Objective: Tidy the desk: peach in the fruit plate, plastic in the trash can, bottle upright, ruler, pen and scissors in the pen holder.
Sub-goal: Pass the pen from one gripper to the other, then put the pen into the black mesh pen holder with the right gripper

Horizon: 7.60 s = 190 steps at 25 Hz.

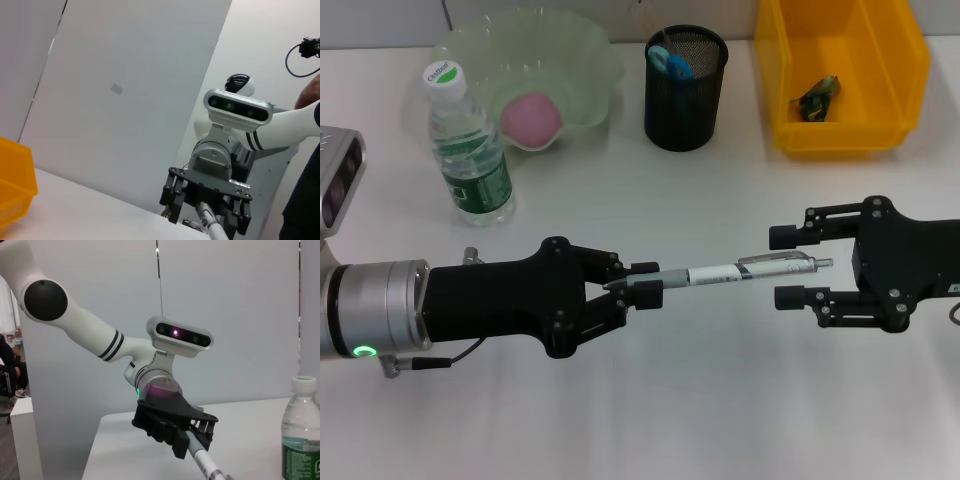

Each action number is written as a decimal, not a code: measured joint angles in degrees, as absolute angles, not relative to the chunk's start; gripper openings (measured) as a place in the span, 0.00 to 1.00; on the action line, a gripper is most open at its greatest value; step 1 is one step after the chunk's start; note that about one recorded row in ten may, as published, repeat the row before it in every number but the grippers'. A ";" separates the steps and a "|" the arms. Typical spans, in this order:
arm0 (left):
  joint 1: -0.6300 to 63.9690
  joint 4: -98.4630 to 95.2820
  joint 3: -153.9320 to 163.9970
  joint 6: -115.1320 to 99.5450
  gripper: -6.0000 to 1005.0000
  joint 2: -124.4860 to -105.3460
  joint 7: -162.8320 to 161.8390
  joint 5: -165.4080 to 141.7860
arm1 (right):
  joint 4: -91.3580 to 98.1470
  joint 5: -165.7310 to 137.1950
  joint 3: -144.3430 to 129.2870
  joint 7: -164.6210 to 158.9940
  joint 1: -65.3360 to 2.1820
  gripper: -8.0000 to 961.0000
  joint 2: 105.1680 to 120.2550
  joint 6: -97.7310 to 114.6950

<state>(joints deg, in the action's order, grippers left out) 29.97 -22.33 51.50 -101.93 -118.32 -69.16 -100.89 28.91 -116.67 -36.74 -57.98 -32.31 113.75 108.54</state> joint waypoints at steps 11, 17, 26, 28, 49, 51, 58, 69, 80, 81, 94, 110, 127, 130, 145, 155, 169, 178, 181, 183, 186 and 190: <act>29.97 -22.14 51.68 -101.60 0.14 -118.36 -69.17 -100.89 | 28.91 -116.38 -36.75 -58.17 -32.18 0.45 113.81 108.59; 29.97 -22.30 51.77 -101.71 0.14 -118.39 -69.17 -100.89 | 28.91 -116.36 -37.11 -58.19 -32.17 0.40 113.82 108.74; 30.04 -22.41 51.77 -101.92 0.14 -118.39 -69.17 -100.89 | 28.92 -116.36 -36.76 -58.19 -31.90 0.34 113.82 109.31; 30.04 -22.41 51.77 -101.94 0.14 -118.39 -69.17 -100.89 | 28.92 -116.36 -36.75 -58.18 -31.85 0.33 113.82 109.34; 30.52 -22.06 51.14 -101.67 0.20 -118.26 -70.10 -100.84 | 28.92 -116.25 -36.73 -57.98 -31.82 0.21 113.81 109.43; 30.47 -22.14 50.88 -101.56 0.22 -118.24 -70.43 -100.77 | 28.91 -116.23 -36.74 -57.97 -31.82 0.21 113.82 109.43; 30.02 -22.25 49.55 -101.38 0.27 -118.22 -71.33 -100.73 | 28.92 -116.10 -36.65 -57.98 -31.82 0.21 113.82 109.38; 29.85 -22.28 49.35 -101.00 0.63 -118.12 -72.14 -100.71 | 28.91 -116.01 -36.56 -57.98 -31.65 0.21 113.81 109.42; 28.16 -22.42 48.81 -99.74 0.79 -117.83 -70.88 -100.79 | 28.91 -116.01 -36.11 -58.23 -31.08 0.21 113.64 108.97; 27.82 -22.42 48.81 -99.77 0.79 -117.74 -70.55 -100.84 | 28.91 -116.01 -36.11 -58.23 -31.08 0.21 113.64 108.97; 23.46 -22.48 47.78 -96.38 0.79 -117.36 -62.81 -101.09 | 29.50 -116.14 -35.27 -61.24 -30.36 0.21 112.24 108.29; 22.68 -14.19 47.69 -86.89 0.78 -118.74 -46.29 -97.23 | 35.58 -119.30 -41.11 -83.17 -36.03 0.22 112.29 99.81; 21.20 -8.27 46.40 -85.10 0.79 -118.86 -37.19 -91.24 | 53.32 -127.50 -47.91 -110.36 -41.34 0.22 112.99 98.26; 21.19 -6.77 46.36 -85.03 0.79 -119.05 -34.91 -90.20 | 54.47 -130.11 -48.03 -114.06 -43.91 0.22 112.95 98.24; 21.96 -0.36 43.96 -84.79 0.79 -119.17 -26.24 -88.50 | 57.50 -150.64 -52.89 -125.93 -58.01 0.22 113.10 99.32; 22.23 1.55 42.82 -83.62 0.79 -119.18 -24.15 -88.50 | 62.28 -154.46 -54.71 -129.46 -60.53 0.22 113.32 99.93; 22.59 2.22 42.80 -83.20 0.79 -119.18 -24.09 -88.51 | 77.14 -157.29 -54.86 -134.41 -59.44 0.23 113.21 105.14; 23.12 2.45 42.80 -82.70 0.79 -119.18 -24.08 -88.50 | 75.54 -158.31 -55.46 -135.79 -60.03 0.23 114.04 99.12; 23.62 2.95 42.80 -82.33 0.79 -119.18 -24.08 -88.50 | 72.59 -158.44 -56.95 -135.79 -60.27 0.23 114.98 95.23; 23.73 2.95 42.80 -82.14 0.79 -119.18 -24.08 -88.50 | 71.36 -158.48 -58.03 -135.79 -60.31 0.23 115.54 93.20; 24.04 2.95 42.80 -81.82 0.79 -119.18 -24.08 -88.50 | 67.60 -158.62 -59.68 -135.83 -60.75 0.23 116.36 89.30; 24.12 2.92 42.80 -81.78 0.79 -119.18 -24.15 -88.50 | 62.88 -159.01 -60.23 -136.24 -61.39 0.23 116.75 84.23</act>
